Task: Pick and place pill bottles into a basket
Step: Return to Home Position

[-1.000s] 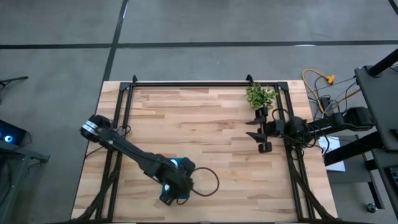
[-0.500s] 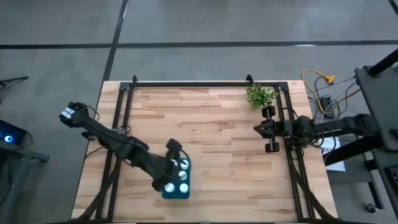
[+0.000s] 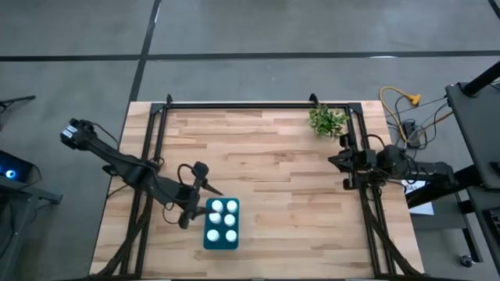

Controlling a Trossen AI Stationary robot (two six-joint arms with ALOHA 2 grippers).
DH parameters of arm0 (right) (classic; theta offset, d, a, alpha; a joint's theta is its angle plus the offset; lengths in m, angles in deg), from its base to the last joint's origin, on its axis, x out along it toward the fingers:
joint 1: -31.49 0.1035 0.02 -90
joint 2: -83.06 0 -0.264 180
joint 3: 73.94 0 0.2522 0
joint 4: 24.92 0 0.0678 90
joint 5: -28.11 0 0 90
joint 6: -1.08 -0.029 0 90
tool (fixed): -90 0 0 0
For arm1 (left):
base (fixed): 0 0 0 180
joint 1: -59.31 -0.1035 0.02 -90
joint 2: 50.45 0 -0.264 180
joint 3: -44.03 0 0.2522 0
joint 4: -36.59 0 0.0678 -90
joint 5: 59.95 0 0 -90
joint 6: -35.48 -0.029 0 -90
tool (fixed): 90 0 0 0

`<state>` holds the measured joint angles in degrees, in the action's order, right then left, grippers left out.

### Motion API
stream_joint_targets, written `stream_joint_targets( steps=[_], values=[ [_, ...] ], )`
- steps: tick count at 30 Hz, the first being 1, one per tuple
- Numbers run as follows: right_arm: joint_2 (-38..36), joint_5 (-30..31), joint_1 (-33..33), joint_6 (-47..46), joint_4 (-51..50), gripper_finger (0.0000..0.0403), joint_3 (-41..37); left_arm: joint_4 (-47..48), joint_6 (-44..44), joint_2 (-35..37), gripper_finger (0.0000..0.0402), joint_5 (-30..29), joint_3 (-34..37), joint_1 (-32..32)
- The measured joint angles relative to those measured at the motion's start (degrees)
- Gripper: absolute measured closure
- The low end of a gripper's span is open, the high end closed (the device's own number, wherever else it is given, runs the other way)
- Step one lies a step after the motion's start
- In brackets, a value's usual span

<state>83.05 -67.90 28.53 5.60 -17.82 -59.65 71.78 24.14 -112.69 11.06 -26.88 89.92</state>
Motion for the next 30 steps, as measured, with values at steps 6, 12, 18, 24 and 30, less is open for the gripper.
stream_joint_targets(
  steps=[6,12,18,24,30],
  values=[
    [1.1,0.5,-0.2,0.0,-2.8,0.0394,1.1,-1.6,0.1,3.8,0.0159,0.0,3.6,0.0],
    [0.3,1.3,-0.3,0.0,-3.5,0.0394,1.1,-5.0,-1.0,11.5,0.016,-0.2,9.6,-0.1],
    [0.1,1.5,-0.3,0.0,-4.2,0.0394,1.1,-11.4,-1.8,24.3,0.0166,0.2,19.6,-0.7],
    [0.0,1.7,-0.5,0.4,-3.5,0.0394,1.1,-16.7,-4.5,35.2,0.0224,2.7,27.4,-5.3],
    [0.1,2.0,-0.5,0.6,-3.2,0.0394,1.1,-16.4,-6.1,37.7,0.0273,6.4,29.9,-13.6]
  ],
)
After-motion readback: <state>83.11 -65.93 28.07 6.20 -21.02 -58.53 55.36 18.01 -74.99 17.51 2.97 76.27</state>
